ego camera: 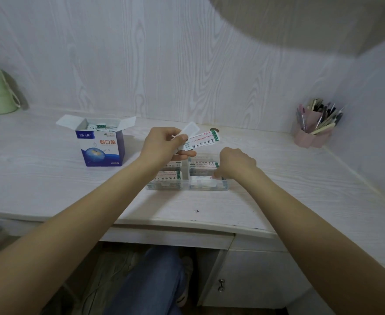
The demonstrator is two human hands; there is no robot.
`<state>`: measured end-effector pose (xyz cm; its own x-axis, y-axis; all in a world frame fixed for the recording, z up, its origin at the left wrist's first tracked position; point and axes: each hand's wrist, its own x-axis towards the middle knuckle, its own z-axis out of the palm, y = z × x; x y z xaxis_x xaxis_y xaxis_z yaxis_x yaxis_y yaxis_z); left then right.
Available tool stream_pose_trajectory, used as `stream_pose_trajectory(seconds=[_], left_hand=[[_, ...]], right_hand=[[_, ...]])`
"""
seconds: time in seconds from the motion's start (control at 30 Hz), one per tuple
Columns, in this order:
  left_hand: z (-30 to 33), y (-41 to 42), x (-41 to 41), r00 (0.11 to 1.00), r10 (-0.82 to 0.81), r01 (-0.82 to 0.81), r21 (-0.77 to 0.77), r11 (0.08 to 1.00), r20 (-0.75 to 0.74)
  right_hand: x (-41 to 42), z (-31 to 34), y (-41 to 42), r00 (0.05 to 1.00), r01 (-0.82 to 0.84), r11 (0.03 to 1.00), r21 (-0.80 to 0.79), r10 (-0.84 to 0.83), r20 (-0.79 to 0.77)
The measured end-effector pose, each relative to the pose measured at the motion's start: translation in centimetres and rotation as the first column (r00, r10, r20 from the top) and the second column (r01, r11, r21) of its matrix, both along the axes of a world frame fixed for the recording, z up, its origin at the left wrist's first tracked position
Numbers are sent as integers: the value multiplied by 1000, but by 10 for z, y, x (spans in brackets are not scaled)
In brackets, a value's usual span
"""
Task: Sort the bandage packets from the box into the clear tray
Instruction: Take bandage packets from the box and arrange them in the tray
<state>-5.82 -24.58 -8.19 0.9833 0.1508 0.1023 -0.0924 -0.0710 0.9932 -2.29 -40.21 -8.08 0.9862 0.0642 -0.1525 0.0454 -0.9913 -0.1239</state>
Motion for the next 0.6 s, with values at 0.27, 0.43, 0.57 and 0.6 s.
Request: stream_pose_trajectory(seconds=[0.27,0.43,0.57,0.6], left_hand=[[2,0,0,1000,-1,1,5,1000,7],[1,-1,0,1000,-5,5,9,1000,11],[1,1,0,1000,-9,8,17,1000,16],[0,1,0,1000,-9,9,17,1000,17]], right_hand=[[3,-1,0,999,33,999,19,-33,22],[6,-6,2,999,36,999,8,-36,-11],[6,-4,1,999,52,998,45,-52,-12],[6,-3,1,998,58,996,63,-57,-16]])
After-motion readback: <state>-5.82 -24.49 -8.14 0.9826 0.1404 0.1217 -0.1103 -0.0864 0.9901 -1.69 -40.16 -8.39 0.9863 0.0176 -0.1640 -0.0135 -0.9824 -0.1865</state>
